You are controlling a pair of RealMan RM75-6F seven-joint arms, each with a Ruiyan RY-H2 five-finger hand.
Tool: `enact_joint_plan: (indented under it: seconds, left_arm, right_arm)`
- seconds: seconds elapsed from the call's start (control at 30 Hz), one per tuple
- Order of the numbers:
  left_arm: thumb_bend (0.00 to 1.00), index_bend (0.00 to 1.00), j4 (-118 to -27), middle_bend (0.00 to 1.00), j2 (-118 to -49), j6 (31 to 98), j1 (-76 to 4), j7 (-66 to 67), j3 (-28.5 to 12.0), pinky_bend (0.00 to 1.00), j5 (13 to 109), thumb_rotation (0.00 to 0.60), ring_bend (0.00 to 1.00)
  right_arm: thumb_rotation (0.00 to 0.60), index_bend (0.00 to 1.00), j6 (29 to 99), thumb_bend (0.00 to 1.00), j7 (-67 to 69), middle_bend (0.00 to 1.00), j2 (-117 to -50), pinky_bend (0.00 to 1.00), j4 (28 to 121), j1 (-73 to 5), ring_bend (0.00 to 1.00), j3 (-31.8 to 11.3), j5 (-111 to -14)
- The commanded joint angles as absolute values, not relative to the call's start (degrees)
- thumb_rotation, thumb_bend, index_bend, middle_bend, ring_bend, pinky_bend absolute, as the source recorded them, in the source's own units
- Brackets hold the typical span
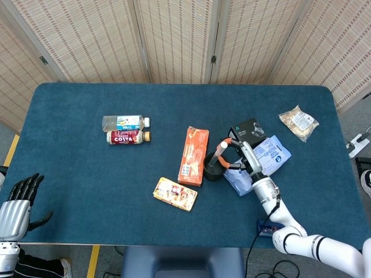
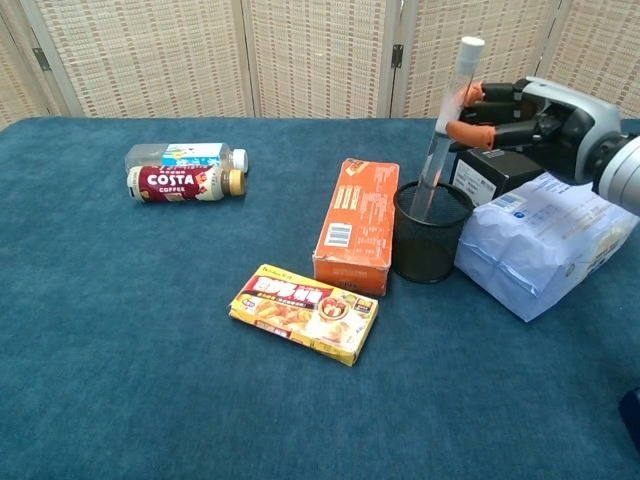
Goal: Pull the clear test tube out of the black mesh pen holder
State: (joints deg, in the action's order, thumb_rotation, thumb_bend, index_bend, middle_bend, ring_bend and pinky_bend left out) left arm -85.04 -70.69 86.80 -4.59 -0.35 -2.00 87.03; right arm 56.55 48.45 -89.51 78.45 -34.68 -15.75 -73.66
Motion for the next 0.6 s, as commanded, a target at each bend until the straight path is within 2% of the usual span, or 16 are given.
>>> enact_joint_plan:
  seconds: [0.03,0.33,0.4,0.47,0.6]
  left_arm:
    - [0.27,0.08,-84.99,0.1,-70.71,86.77,-4.58,-0.34,-1.99,0.13,86.99,0.6,0.1]
    - [0.26,0.08,-84.96,0.1,-70.77,86.72,-4.57,-0.3,-1.97,0.13,86.96,0.6,0.1]
    - [0.26,0.08,-85.0,0.1,-70.74,86.69,-4.62,-0.29,-2.01,0.13,86.96,0.6,0.1]
    - [0.27,0.08,-85.03,0.1,-70.75,86.7,-4.63,-0.28,-2.03,0.13,86.97,0.6,0.1]
    - [0.27,0.08,-85.05,0.1,-70.76,86.76,-4.64,-0.43,-2.0,0.13,87.11,0.6,0.1]
  right_arm:
    - [0.6,0.65,55.74,0.33,48.81,0.44,-91.58,0.24,75.65,-34.99,0.19,-15.17,-73.72]
    - [0.6,0.63,55.36,0.33,50.19,0.41,-93.68,0.23,71.61,-35.01,0.18,-14.66,-74.91]
    - [0.6,0.54,55.05,0.33,50.65,0.37,-93.07,0.21,71.76,-34.99,0.17,-14.16,-75.85]
    - [0.6,0.35,54.95,0.33,51.19,0.31,-92.09,0.18,72.35,-34.89,0.12,-13.74,-76.84]
    - [0.6,0.09,56.26,0.33,51.04,0.18,-90.13,0.14,73.46,-34.46,0.04,-13.3,-78.73]
